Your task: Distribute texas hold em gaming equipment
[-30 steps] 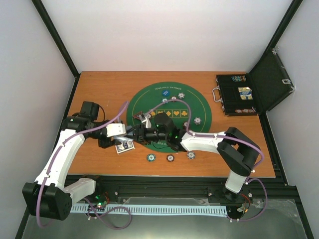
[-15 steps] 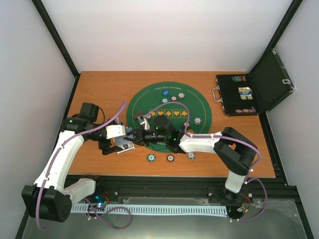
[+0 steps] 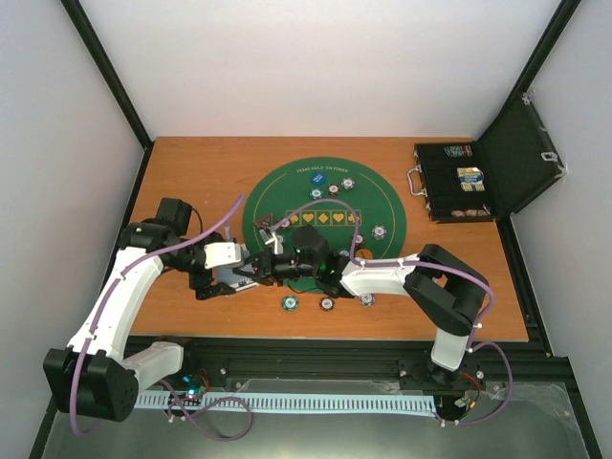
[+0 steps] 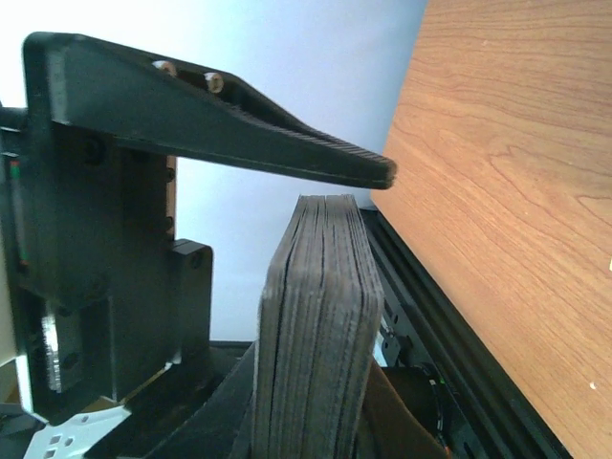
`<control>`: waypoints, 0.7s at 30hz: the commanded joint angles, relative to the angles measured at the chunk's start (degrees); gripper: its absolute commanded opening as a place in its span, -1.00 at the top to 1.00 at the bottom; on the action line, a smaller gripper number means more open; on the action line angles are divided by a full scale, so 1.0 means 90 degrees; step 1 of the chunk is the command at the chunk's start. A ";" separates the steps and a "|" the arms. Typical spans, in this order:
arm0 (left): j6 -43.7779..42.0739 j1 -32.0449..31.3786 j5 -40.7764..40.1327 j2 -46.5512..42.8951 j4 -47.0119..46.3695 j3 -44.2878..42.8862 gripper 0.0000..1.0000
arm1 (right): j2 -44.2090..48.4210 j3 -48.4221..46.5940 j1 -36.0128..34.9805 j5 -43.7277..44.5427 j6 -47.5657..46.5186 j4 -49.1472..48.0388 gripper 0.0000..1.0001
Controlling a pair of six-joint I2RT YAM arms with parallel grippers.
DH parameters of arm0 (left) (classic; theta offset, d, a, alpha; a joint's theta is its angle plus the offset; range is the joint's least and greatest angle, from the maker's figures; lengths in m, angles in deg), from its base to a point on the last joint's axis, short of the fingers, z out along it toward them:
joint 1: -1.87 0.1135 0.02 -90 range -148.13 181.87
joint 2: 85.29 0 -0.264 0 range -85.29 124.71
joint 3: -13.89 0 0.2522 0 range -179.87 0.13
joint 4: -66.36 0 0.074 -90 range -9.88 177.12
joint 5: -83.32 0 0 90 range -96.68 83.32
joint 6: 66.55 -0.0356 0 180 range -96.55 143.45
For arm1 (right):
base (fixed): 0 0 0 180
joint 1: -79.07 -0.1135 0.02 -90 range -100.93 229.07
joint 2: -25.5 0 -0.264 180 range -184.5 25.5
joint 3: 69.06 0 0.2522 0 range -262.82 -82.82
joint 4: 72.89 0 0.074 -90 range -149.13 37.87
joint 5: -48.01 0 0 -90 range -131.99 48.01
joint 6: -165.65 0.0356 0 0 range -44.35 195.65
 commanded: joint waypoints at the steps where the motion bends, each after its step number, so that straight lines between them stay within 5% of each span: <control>1: -0.0143 -0.0043 0.0204 0.0023 0.0119 -0.0096 -0.93 | -0.0158 -0.0165 -0.0084 -0.0078 -0.0108 -0.0237 0.84; 15: -0.0447 -0.0040 -0.0108 -0.0071 0.0122 0.0370 -0.90 | -0.0303 -0.0389 -0.0160 -0.0151 -0.0110 -0.0206 0.83; 21: -0.0307 -0.0040 -0.0054 0.0025 -0.0002 0.0168 -0.53 | -0.0318 -0.0322 -0.0170 -0.0096 -0.0144 -0.0125 0.83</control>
